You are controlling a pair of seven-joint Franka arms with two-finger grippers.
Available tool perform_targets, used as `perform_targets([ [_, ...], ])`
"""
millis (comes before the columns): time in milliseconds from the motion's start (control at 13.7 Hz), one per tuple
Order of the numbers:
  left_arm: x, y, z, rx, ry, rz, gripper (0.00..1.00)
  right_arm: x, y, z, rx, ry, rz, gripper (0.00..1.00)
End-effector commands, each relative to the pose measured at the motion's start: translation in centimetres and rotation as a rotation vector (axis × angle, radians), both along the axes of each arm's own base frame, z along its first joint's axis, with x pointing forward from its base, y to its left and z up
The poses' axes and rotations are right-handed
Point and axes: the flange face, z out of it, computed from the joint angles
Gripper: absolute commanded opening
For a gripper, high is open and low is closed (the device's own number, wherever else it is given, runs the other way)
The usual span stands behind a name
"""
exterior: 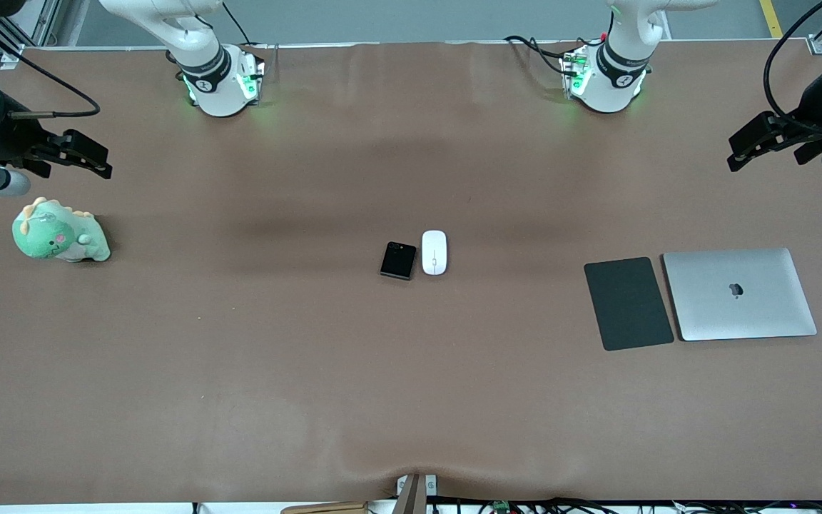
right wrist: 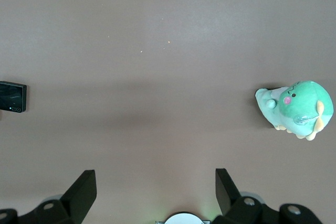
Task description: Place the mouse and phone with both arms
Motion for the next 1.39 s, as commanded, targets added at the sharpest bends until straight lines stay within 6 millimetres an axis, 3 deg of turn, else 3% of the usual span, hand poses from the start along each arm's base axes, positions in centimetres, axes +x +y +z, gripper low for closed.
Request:
perform_targets([
  [0, 0.1, 0.0, 0.4, -0.013, 0.009, -0.008, 1.00, -0.3, -0.2, 0.1, 0.000, 0.000, -0.018, 1.00],
  [438, 0.2, 0.2, 0.4, -0.006, 0.005, -0.006, 1.00, -0.3, -0.1, 0.1, 0.000, 0.000, -0.017, 1.00],
  [656, 0.8, -1.1, -1.0, -0.014, 0.035, -0.026, 1.00, -0.2, -0.1, -0.1, 0.000, 0.004, -0.015, 1.00],
  [875, 1.9, -6.7, -5.1, -0.024, 0.108, -0.092, 1.00, -0.1, -0.1, -0.3, 0.000, 0.006, -0.015, 1.00],
  [1094, 3.3, -13.6, -10.6, -0.045, 0.130, -0.094, 1.00, 0.0, 0.0, -0.4, 0.001, 0.009, -0.015, 1.00],
  [1312, 3.7, -19.3, -16.4, -0.069, 0.128, -0.093, 1.00, 0.3, 0.5, -1.0, 0.041, 0.023, -0.023, 1.00],
])
